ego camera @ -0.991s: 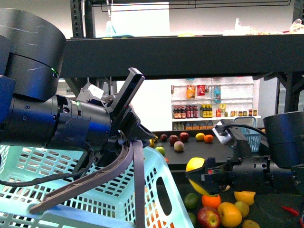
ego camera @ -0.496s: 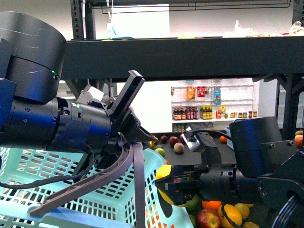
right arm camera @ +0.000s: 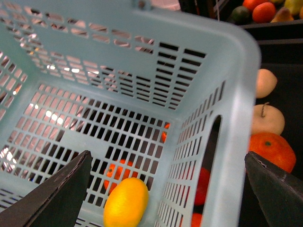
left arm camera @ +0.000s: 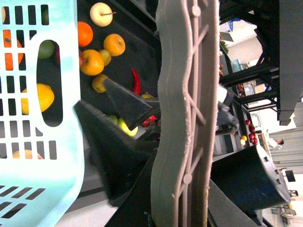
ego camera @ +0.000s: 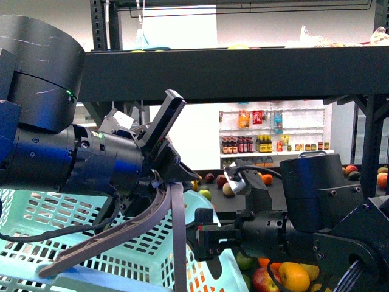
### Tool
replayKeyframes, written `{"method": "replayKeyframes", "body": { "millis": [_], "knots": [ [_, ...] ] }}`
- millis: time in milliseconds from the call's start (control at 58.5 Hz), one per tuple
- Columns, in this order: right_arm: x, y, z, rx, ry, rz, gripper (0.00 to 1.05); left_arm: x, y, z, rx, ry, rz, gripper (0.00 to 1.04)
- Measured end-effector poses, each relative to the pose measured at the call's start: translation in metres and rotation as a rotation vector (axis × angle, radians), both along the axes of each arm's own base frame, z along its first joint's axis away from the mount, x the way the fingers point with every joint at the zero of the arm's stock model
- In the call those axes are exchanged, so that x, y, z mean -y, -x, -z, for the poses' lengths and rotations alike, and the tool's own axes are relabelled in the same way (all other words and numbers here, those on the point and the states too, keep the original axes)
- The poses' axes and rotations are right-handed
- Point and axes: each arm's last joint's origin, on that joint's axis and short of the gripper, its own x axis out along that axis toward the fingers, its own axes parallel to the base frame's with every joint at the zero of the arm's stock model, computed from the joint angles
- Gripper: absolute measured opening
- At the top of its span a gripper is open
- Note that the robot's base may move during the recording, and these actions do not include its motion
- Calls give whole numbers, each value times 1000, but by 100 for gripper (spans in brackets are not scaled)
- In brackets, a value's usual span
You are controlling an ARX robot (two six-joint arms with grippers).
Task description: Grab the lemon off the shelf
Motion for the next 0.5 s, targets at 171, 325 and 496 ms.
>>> {"method": "replayKeyframes", "body": {
  "millis": [171, 325, 496],
  "knots": [
    [43, -12, -26, 32, -69, 107, 97, 0, 0, 0, 0, 0, -2, 11],
    [90, -32, -23, -51, -24, 311, 97, 0, 0, 0, -1, 1, 2, 11],
    [115, -47, 45, -329, 117, 512, 97, 0, 0, 0, 0, 0, 1, 11]
  ]
}}
